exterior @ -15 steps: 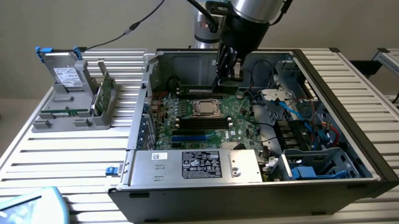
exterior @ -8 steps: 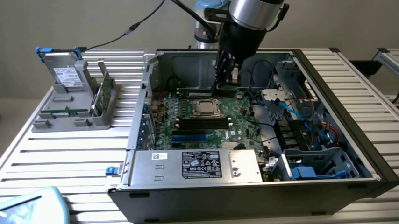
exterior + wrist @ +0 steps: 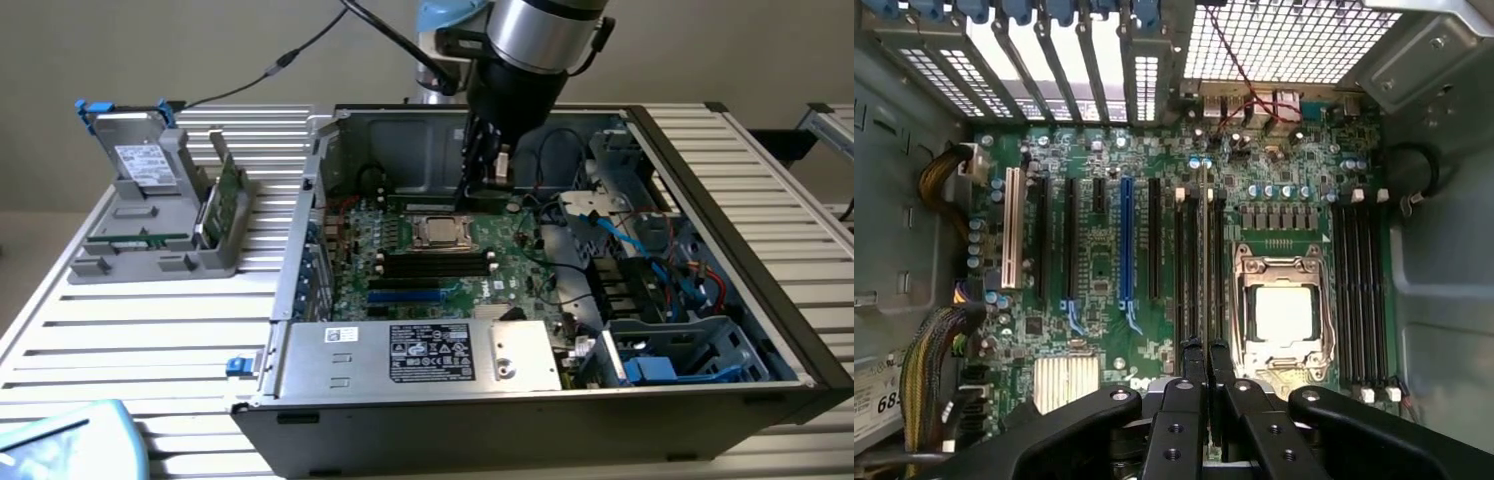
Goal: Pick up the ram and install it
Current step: 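Insert the ram into the slot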
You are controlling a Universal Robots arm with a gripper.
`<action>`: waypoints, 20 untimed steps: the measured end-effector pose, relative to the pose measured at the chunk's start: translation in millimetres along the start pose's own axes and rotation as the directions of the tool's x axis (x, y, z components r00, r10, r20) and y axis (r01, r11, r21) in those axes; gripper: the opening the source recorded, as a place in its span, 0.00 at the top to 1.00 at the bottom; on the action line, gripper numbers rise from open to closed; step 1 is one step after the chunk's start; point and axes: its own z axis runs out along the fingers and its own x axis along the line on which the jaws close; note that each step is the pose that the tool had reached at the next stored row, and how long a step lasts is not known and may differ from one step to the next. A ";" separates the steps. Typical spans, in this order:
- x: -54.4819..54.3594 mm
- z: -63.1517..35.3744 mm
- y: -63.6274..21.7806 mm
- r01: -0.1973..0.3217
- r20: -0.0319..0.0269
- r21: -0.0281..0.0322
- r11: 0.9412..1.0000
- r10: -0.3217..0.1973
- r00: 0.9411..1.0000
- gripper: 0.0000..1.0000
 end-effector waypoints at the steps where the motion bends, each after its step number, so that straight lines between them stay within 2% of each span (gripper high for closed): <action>1: 0.1 1.6 0.6 -0.001 0.000 0.002 1.000 0.001 1.000 0.87; 7: 0.8 11.2 4.5 -0.003 0.001 0.013 1.000 0.003 1.000 0.87; 13: 1.6 20.8 3.8 -0.002 0.001 0.023 1.000 0.002 1.000 0.87; 20: 2.6 33.6 3.3 -0.003 0.001 0.026 1.000 0.003 1.000 0.87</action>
